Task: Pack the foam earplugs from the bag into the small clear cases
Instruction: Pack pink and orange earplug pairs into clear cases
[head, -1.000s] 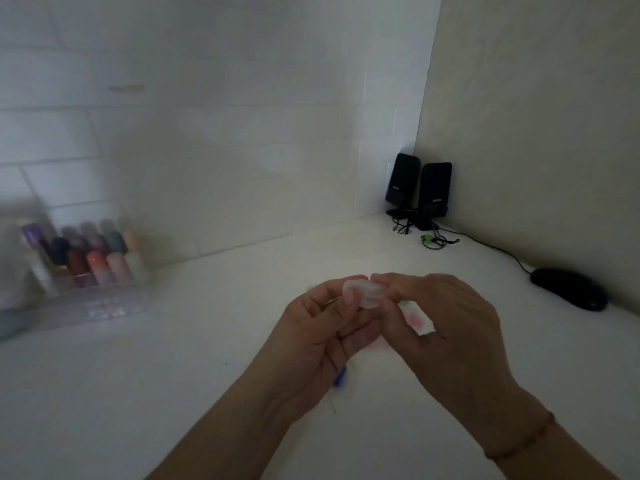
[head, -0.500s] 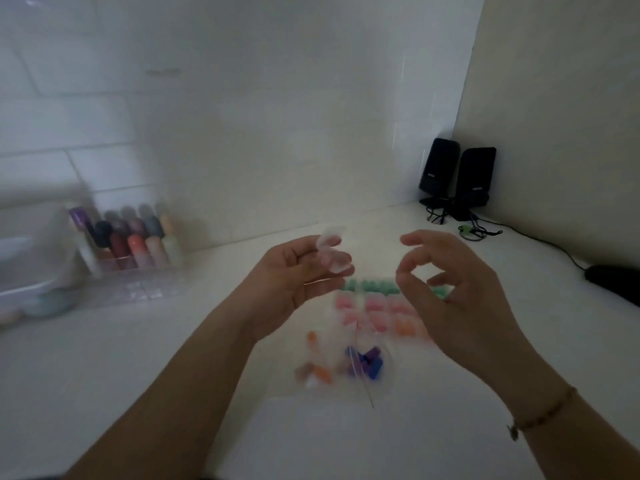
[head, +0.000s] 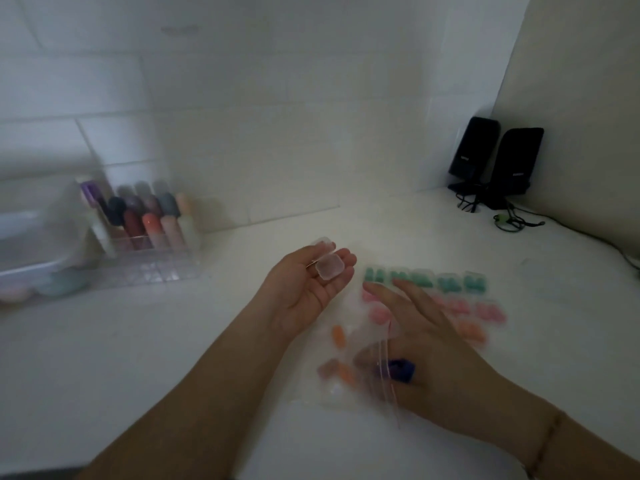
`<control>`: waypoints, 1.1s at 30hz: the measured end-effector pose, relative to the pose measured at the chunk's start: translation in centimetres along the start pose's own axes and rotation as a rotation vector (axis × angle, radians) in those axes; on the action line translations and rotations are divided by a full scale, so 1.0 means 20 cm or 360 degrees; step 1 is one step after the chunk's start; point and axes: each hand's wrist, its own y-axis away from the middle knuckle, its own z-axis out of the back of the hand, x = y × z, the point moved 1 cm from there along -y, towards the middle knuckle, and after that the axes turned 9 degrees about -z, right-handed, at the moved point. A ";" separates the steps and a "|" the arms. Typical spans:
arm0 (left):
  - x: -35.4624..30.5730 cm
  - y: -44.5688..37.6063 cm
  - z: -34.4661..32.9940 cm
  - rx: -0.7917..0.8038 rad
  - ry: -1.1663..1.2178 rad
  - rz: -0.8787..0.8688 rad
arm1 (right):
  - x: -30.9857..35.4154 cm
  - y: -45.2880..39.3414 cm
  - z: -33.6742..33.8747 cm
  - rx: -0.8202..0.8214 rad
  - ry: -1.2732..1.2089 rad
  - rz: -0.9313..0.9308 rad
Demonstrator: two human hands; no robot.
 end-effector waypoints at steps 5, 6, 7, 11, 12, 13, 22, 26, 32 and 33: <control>-0.01 0.00 0.00 0.0032 -0.0020 0.0029 | 0.01 -0.02 -0.07 -0.0272 -0.0054 0.0049; -0.01 0.00 0.00 0.0045 -0.0022 0.0033 | 0.01 -0.02 -0.07 -0.0279 -0.0050 0.0068; -0.01 0.00 0.00 0.0055 -0.0025 0.0036 | 0.02 -0.03 -0.08 -0.0267 -0.0044 0.0085; 0.01 0.00 0.01 0.0054 -0.0034 0.0043 | 0.04 -0.03 -0.07 -0.0177 -0.0085 0.0113; 0.01 -0.01 0.01 0.0048 -0.0031 0.0044 | 0.05 -0.03 -0.07 -0.0155 -0.0081 0.0123; 0.01 -0.01 0.01 0.0043 -0.0025 0.0045 | 0.06 -0.04 -0.06 -0.0139 -0.0068 0.0134; 0.01 0.00 0.01 0.0002 -0.0002 0.0046 | 0.06 -0.05 -0.07 -0.0381 -0.0079 0.0240; -0.01 0.01 0.01 0.0021 0.0025 0.0053 | 0.02 0.01 0.06 -0.0539 -0.0133 0.0285; -0.02 0.05 0.00 0.0171 -0.0014 0.0090 | -0.02 -0.04 0.28 -0.0755 -0.0848 -0.0015; -0.02 0.05 -0.01 0.0199 -0.0034 0.0097 | 0.00 -0.08 0.27 -0.0804 -0.0866 -0.0088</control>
